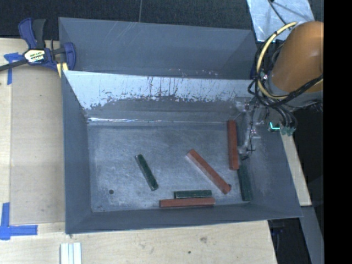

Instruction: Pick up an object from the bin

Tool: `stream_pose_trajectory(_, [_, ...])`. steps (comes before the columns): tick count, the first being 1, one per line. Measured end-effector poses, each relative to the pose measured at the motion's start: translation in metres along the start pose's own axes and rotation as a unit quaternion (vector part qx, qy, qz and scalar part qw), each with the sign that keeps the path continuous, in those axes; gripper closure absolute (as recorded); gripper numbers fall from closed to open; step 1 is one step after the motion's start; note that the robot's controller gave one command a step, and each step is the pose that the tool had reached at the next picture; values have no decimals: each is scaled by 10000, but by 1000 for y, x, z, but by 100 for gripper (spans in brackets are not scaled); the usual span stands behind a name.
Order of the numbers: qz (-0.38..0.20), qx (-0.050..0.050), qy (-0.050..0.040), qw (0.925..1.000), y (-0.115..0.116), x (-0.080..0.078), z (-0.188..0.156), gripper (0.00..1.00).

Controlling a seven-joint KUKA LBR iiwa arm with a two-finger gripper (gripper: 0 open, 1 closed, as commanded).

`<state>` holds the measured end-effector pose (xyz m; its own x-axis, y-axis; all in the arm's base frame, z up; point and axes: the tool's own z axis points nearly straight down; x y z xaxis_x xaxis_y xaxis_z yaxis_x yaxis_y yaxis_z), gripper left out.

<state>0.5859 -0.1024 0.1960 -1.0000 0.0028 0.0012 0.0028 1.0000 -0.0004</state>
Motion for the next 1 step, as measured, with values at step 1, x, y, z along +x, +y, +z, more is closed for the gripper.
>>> stream_pose_trajectory(1, [-1967, -22, -11, 9805, -47, -35, 128, 0])
